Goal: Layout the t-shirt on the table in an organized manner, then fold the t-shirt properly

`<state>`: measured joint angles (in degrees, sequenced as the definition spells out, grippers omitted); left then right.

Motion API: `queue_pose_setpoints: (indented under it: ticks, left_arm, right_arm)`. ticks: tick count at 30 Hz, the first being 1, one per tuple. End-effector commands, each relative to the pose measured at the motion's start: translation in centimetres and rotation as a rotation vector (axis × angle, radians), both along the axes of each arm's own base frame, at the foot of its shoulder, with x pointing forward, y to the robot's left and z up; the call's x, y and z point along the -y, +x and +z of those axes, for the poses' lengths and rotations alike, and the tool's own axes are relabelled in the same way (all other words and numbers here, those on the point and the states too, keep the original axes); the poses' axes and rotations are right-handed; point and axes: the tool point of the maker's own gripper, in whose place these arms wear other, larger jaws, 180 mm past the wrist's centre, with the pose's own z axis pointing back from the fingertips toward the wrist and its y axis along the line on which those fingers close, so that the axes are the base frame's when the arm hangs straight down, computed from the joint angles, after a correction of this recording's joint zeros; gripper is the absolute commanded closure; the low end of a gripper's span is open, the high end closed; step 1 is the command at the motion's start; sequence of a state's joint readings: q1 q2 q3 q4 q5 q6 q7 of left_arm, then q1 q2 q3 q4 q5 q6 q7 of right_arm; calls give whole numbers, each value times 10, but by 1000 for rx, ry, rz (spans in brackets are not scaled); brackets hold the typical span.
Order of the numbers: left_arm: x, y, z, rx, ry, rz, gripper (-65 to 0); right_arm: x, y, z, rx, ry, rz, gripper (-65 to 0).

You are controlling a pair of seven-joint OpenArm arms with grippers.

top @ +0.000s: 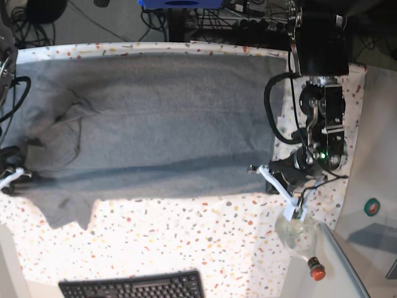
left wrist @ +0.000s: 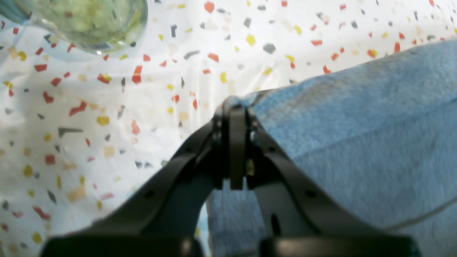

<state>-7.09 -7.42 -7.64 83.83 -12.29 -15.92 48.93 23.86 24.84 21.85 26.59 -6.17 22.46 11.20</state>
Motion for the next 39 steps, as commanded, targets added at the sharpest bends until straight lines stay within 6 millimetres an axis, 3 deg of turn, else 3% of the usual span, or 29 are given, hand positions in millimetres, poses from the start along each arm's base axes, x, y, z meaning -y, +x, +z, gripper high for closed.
queue_pose_setpoints:
  ticks: [1, 6, 11, 15, 20, 25, 33, 39]
  left_arm:
    - [-9, 5, 14, 45, 19, -1, 0]
    - [-22, -13, 8, 25, 62, -7, 0]
    - [-25, -15, 8, 25, 69, -8, 0]
    - [-24, -14, 9, 26, 69, -8, 0]
    - [-29, -22, 11, 29, 87, -14, 0]
    - [-24, -42, 11, 28, 98, -36, 0]
    - [-25, -76, -10, -48, 69, -46, 0]
    - [-28, -88, -10, -71, -20, -51, 0]
  right_arm:
    - [24, 8, 26, 60, -47, -24, 0]
    - [28, -3, 17, 27, -47, -33, 0]
    - [30, -7, 19, -8, -68, -30, 0]
    - [31, -8, 26, -24, -97, -21, 0]
    - [46, -14, 40, -23, -112, -67, 0]
    - [46, -25, 30, -67, -111, -70, 0]
    - [46, -46, 12, -121, -115, -65, 0]
    - [47, -55, 5, -141, -119, -64, 0]
